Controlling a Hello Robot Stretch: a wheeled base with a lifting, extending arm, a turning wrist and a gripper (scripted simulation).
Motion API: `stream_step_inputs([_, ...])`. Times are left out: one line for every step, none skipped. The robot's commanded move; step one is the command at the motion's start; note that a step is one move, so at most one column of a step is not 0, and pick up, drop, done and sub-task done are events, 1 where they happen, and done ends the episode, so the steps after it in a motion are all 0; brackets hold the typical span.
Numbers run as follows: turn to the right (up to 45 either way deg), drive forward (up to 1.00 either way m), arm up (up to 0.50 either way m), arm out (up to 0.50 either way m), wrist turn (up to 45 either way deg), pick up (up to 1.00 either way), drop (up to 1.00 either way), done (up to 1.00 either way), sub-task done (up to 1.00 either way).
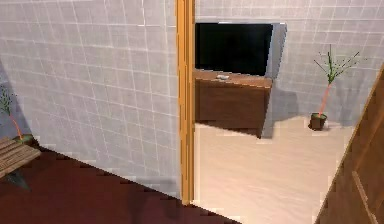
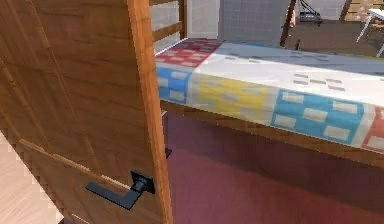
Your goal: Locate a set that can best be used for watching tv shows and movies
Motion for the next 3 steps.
stream_step_inputs([21.0,0.0,0.0,0.0,0.0,0.0,0.0,0.0,0.0])
stream_step_inputs([0.0,1.0,0.0,0.0,0.0,0.0,0.0,0.0,0.0])
stream_step_inputs([3.0,0.0,0.0,0.0,0.0,0.0,0.0,0.0,0.0])
